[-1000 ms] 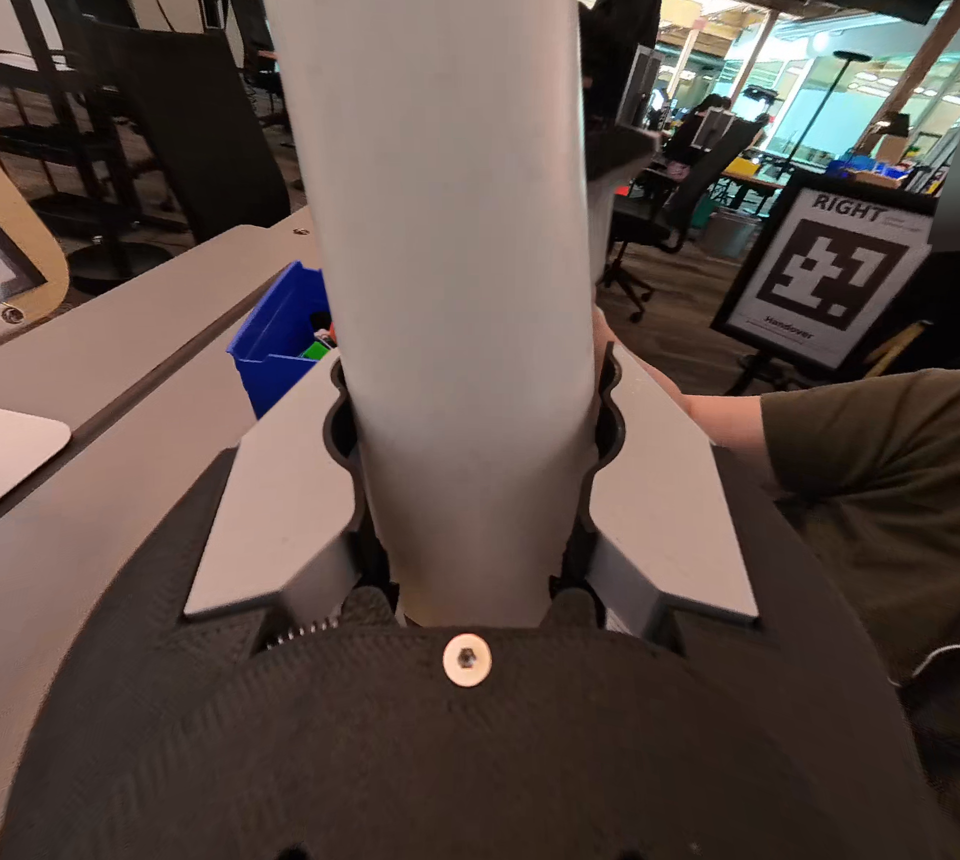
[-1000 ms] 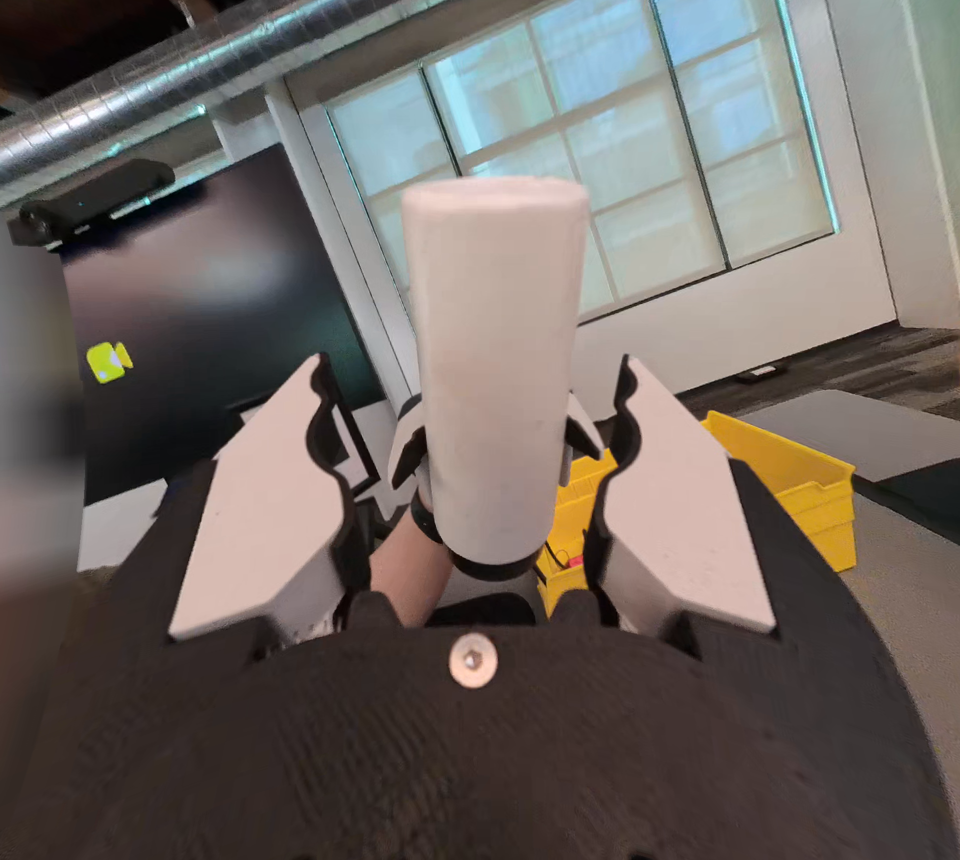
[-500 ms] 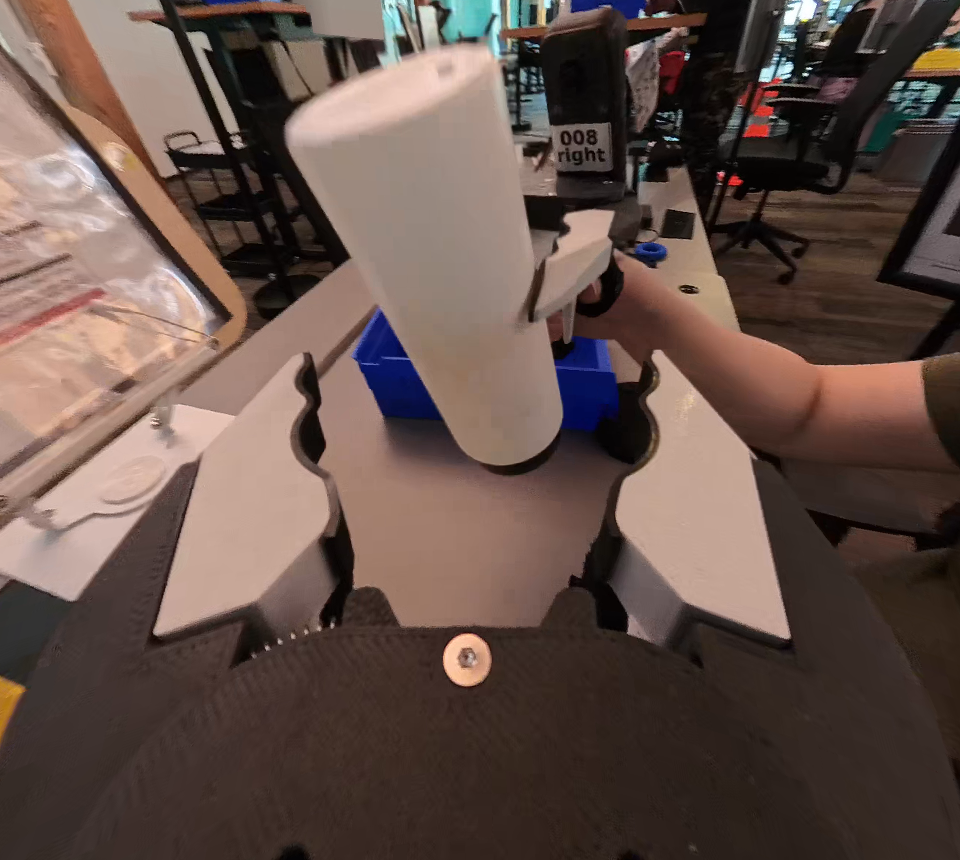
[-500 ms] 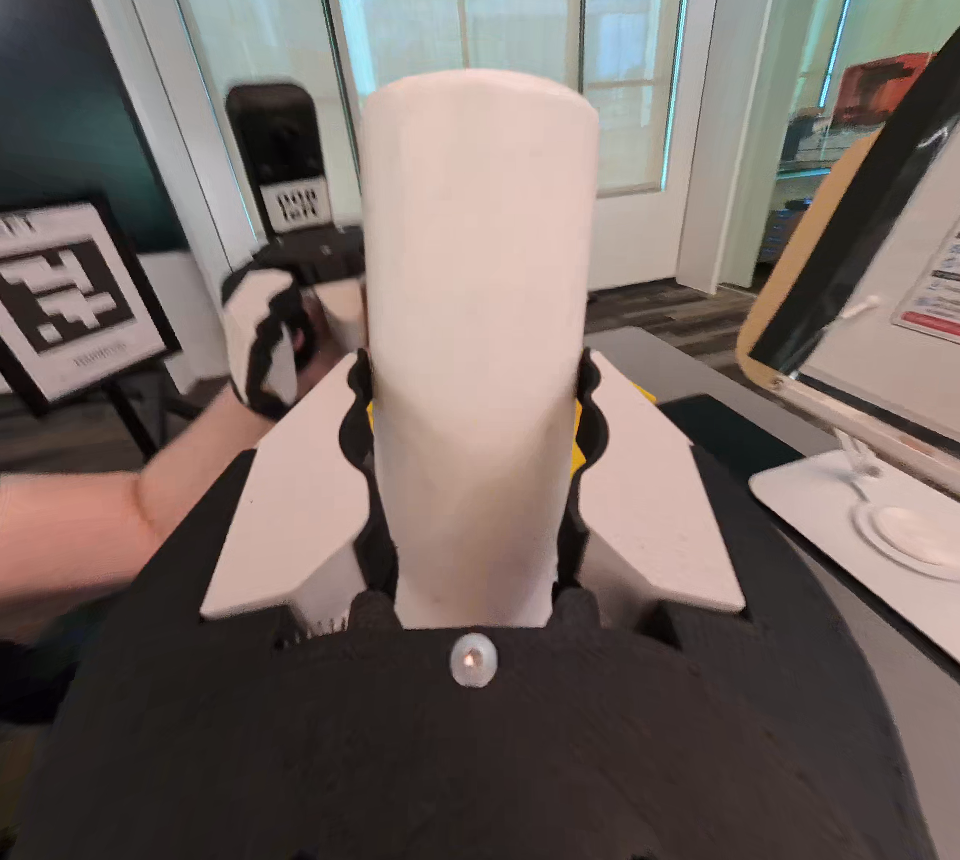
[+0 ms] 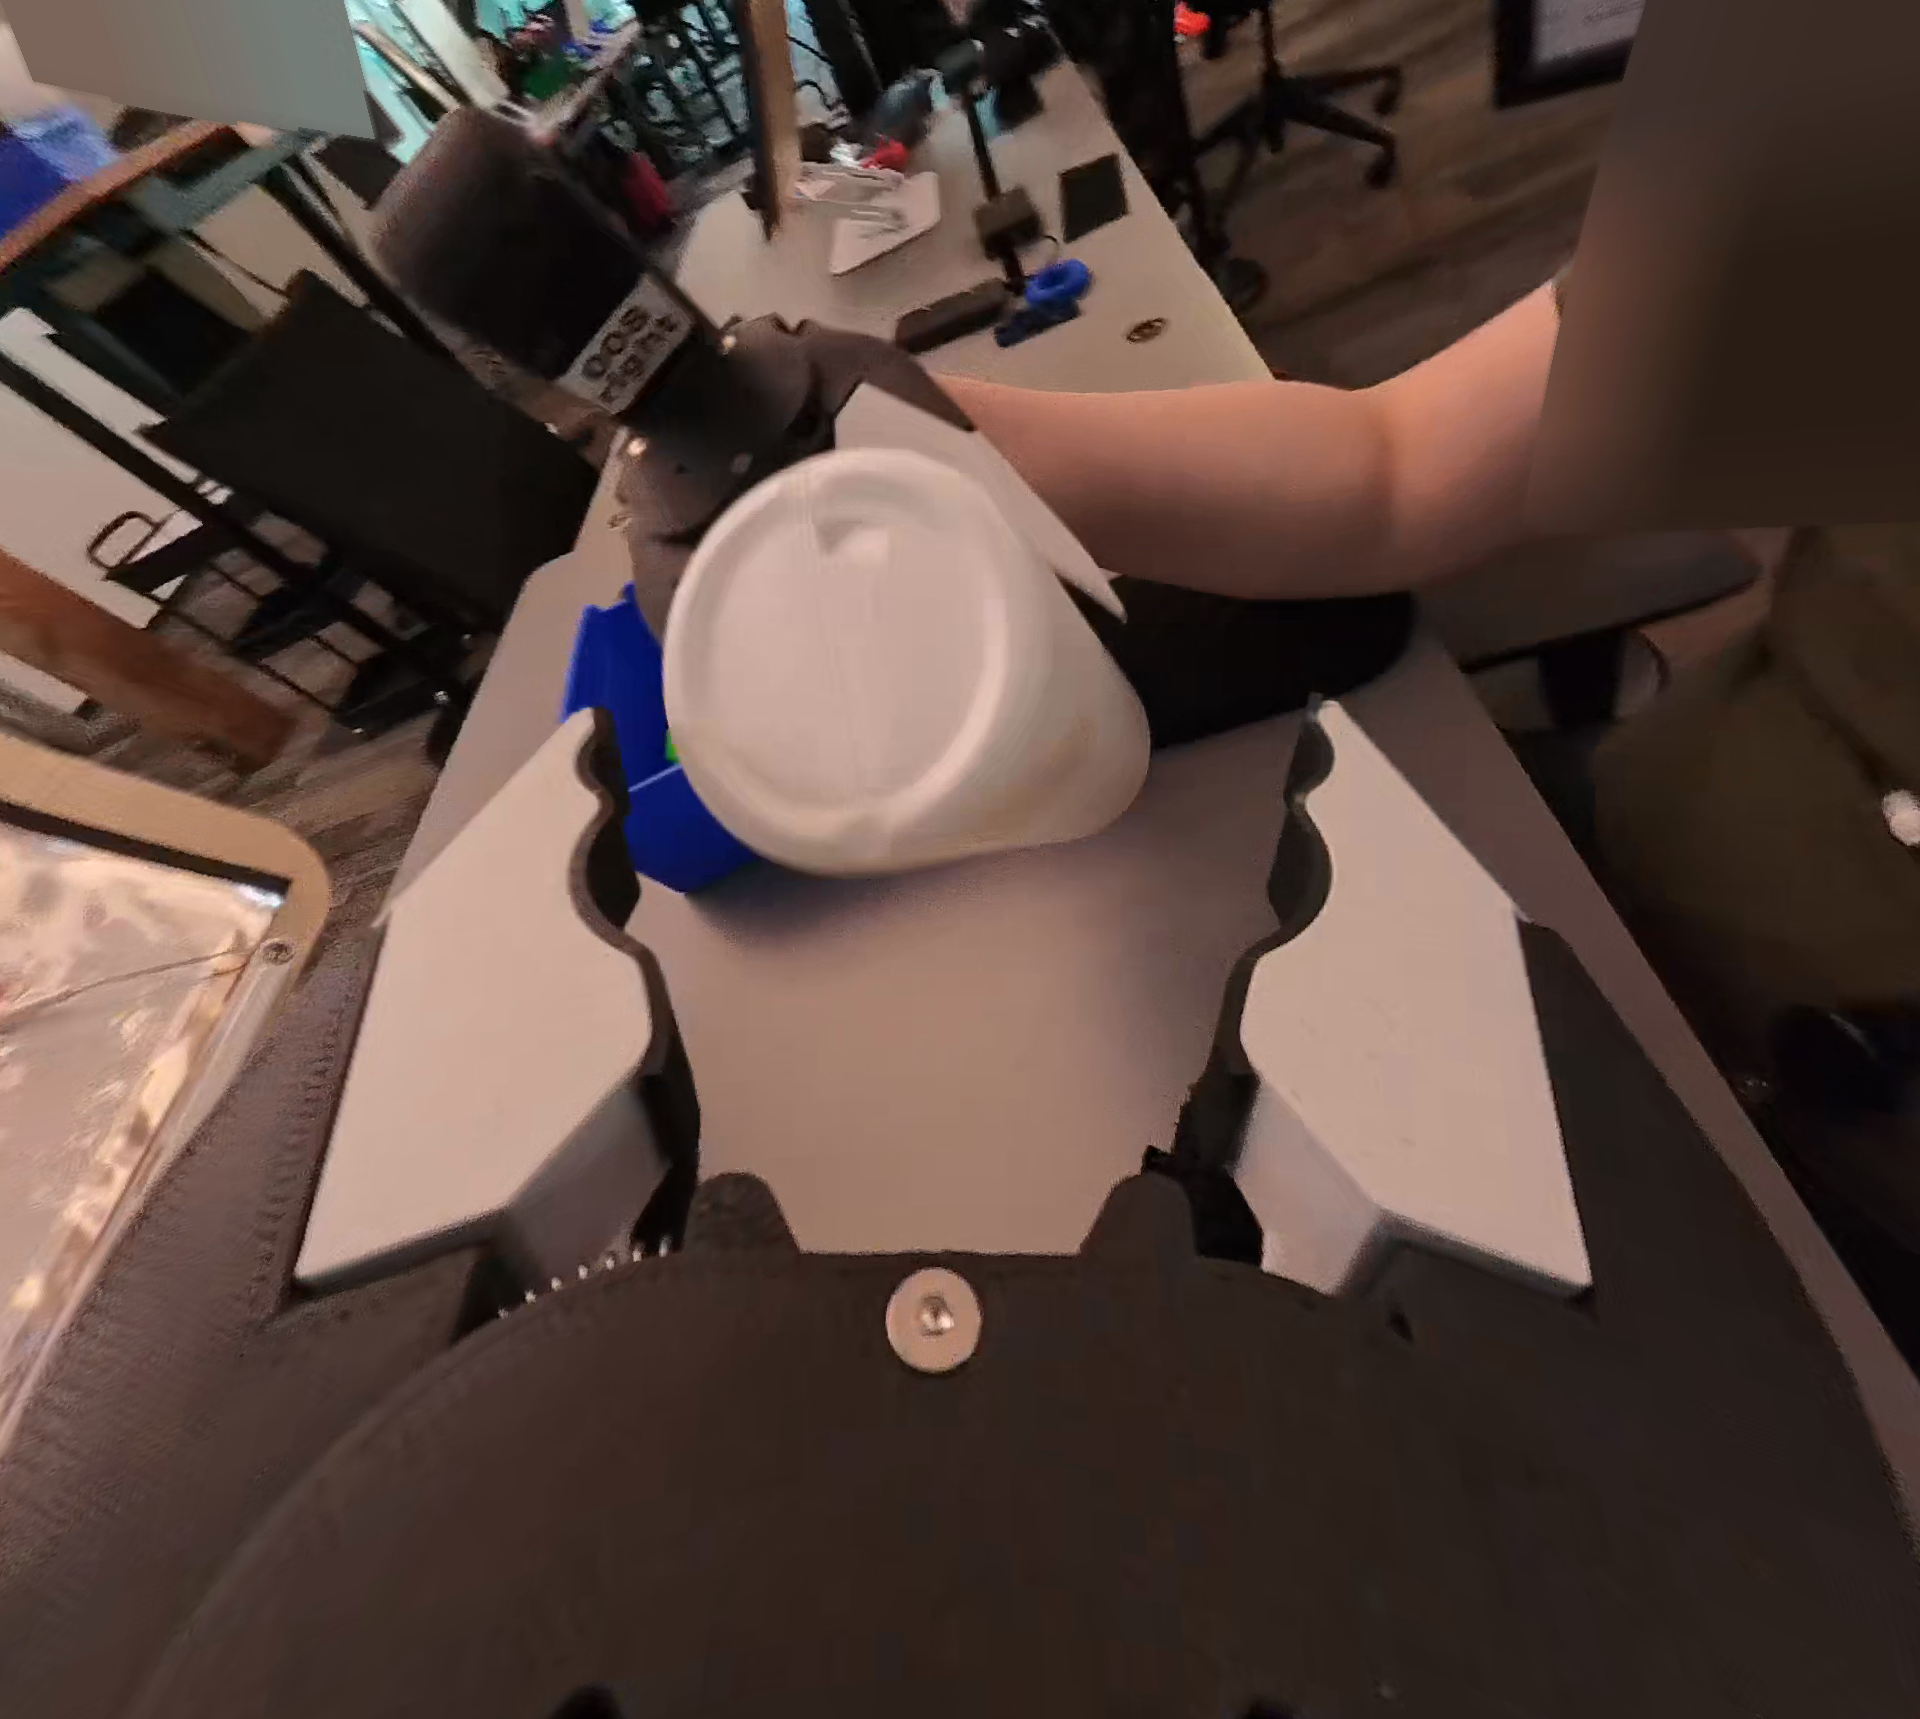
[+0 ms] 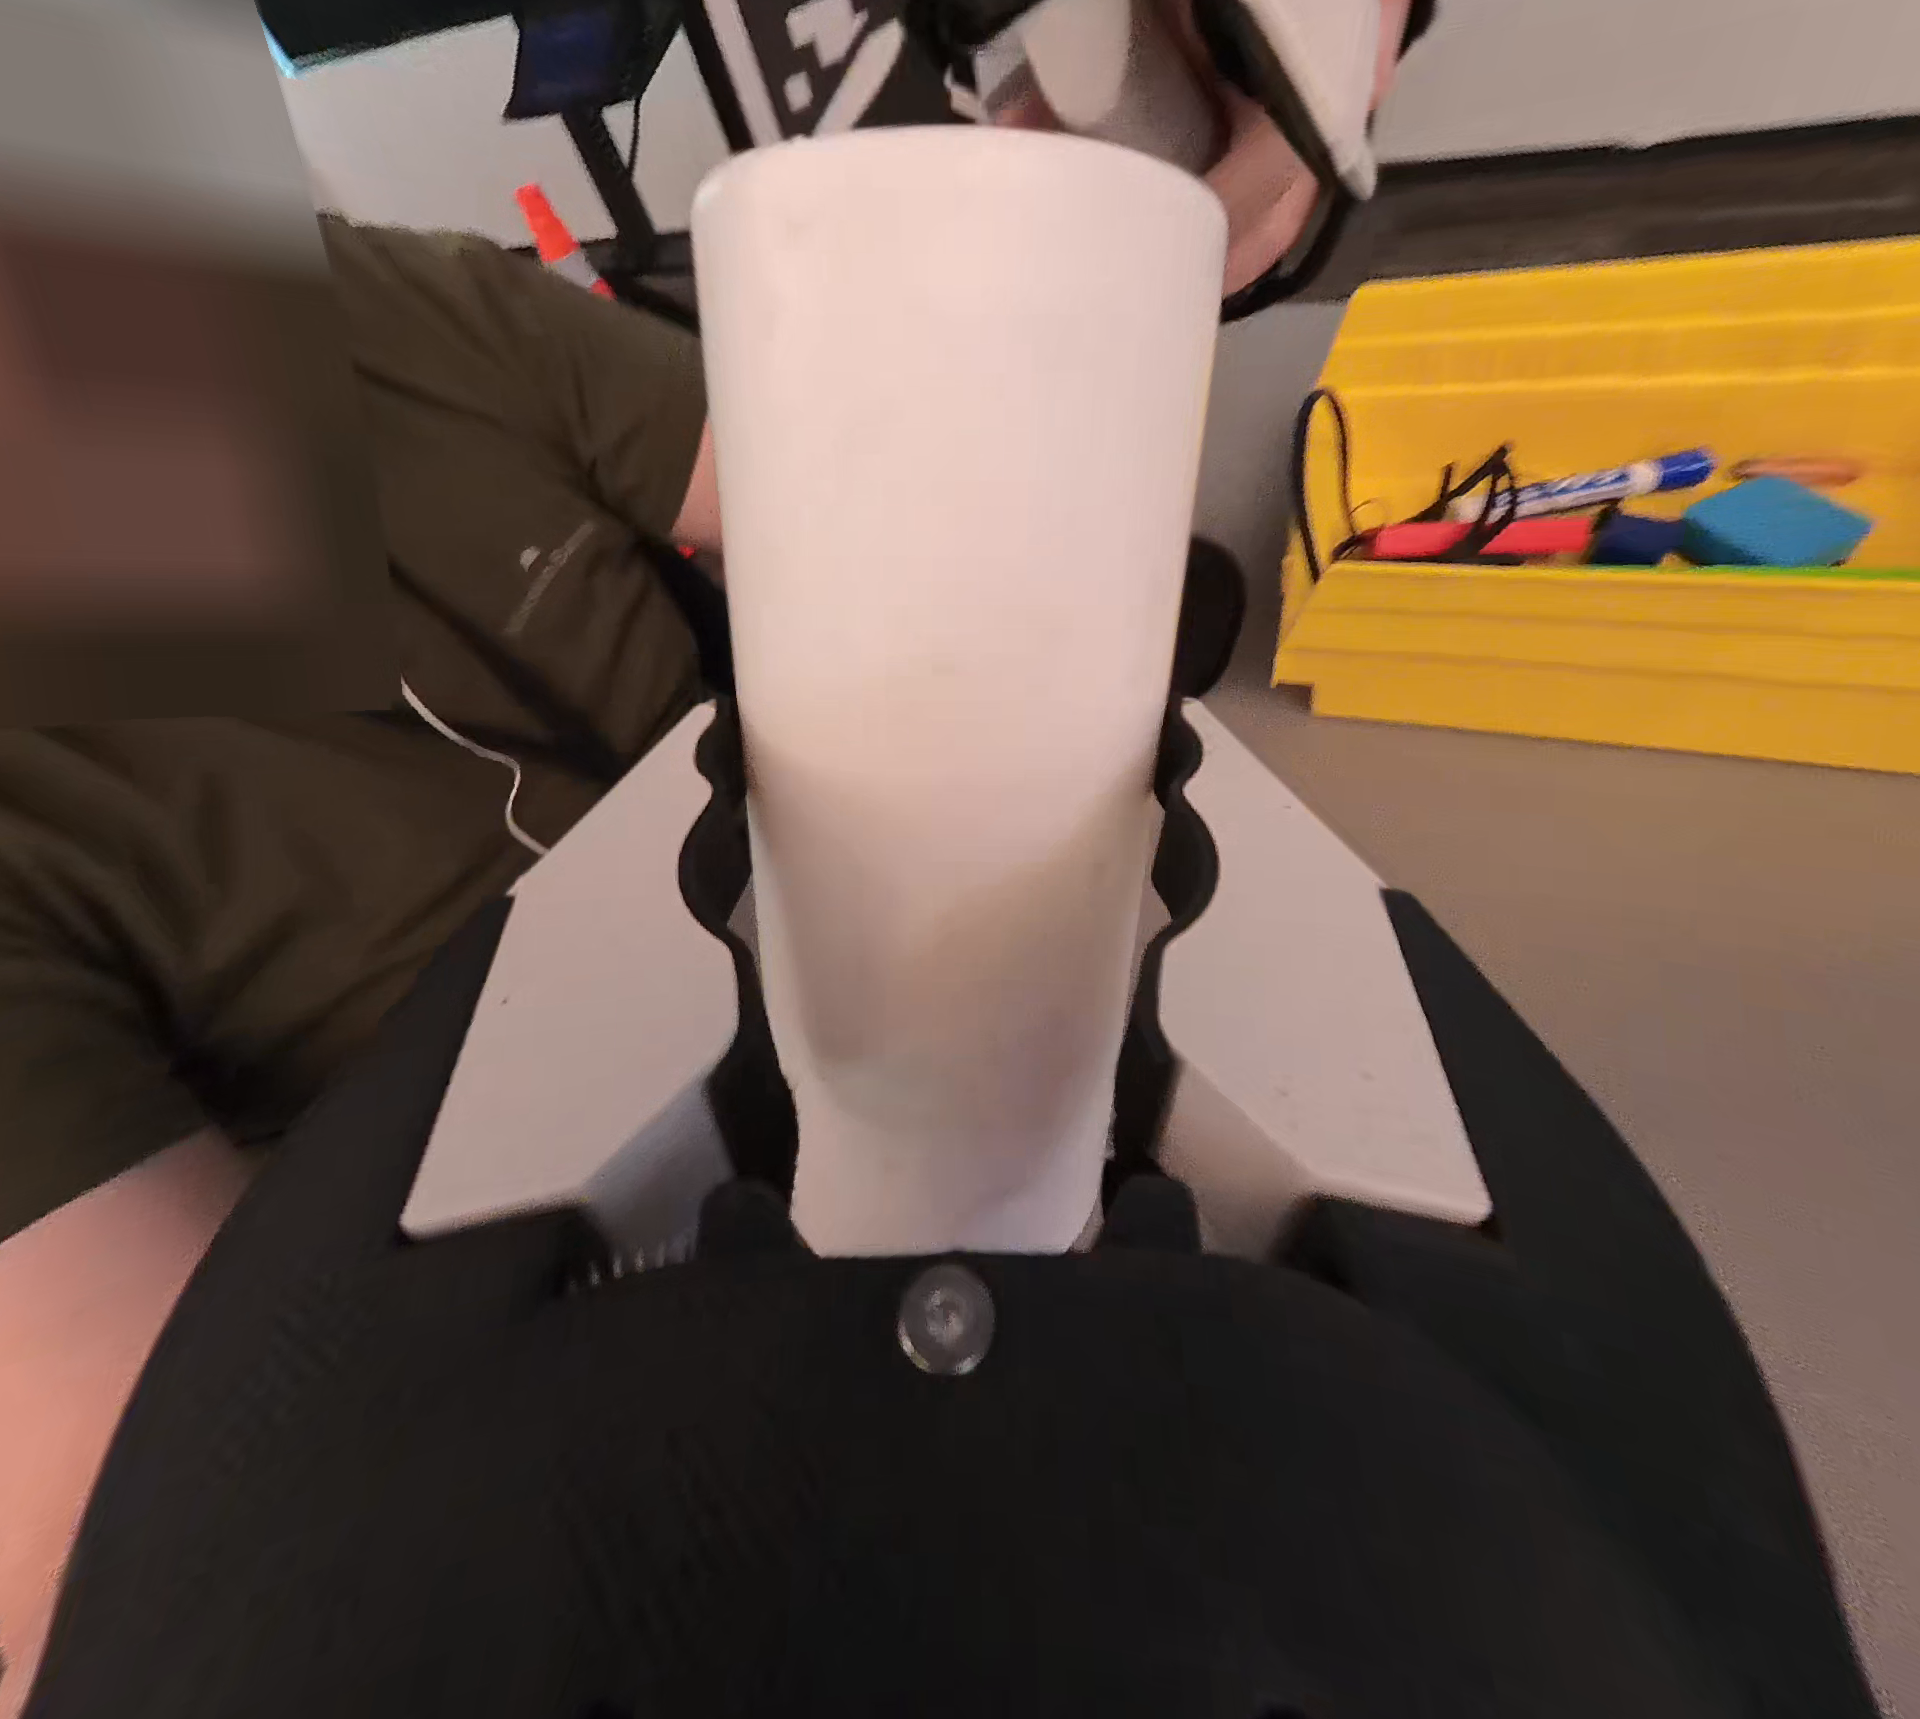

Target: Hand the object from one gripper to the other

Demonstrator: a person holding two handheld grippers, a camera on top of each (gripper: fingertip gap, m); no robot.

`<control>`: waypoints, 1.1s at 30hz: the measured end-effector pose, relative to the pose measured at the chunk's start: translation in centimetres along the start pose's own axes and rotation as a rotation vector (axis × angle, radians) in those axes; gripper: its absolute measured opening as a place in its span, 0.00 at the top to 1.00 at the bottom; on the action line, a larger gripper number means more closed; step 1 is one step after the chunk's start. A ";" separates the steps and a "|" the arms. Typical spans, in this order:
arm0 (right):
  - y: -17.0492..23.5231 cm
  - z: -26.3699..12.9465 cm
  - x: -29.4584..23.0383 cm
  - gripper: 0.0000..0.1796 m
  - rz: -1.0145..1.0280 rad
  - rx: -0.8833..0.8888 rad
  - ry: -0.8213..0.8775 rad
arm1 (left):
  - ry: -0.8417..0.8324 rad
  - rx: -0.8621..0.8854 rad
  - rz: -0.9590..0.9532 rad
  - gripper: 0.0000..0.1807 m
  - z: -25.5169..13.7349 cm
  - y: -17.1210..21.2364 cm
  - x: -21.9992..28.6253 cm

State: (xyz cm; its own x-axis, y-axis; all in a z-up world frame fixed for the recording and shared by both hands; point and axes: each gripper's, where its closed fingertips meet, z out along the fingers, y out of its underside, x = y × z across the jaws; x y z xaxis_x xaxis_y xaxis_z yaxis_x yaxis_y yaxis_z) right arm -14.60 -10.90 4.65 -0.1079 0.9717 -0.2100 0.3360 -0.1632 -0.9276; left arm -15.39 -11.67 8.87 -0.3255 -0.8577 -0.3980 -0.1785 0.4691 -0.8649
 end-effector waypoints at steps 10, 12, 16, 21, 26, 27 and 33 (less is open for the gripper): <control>3.6 2.7 -1.7 0.56 0.001 -0.179 -0.162 | 0.193 -0.139 0.038 0.50 2.8 2.7 3.4; 3.9 3.1 -1.9 0.56 -0.006 -0.194 -0.172 | 0.218 -0.132 0.037 0.50 2.8 2.7 3.8; 3.9 3.5 -1.9 0.56 -0.045 -0.171 -0.183 | 0.238 -0.145 0.007 0.51 2.7 2.4 3.9; 3.8 3.9 -1.1 0.55 -0.042 -0.146 -0.167 | 0.198 -0.241 -0.008 0.51 2.2 2.9 3.5; 1.1 3.3 2.7 0.43 -0.061 -0.013 0.049 | -0.050 -0.342 -0.010 0.51 -0.1 3.7 -0.4; 0.4 3.0 3.6 0.41 -0.091 0.010 0.122 | -0.111 -0.358 -0.014 0.51 -0.9 3.9 -1.4; -5.7 1.8 7.3 0.35 -0.487 0.165 0.614 | -0.364 -0.385 -0.088 0.51 -5.3 4.7 -5.7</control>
State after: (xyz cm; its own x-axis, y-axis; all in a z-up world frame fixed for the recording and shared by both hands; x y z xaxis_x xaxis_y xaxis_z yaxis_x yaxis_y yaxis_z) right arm -19.00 -3.15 7.87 0.3439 0.8526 0.3934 0.2358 0.3271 -0.9151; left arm -19.28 -3.48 8.71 0.0366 -0.8825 -0.4689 -0.5409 0.3771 -0.7518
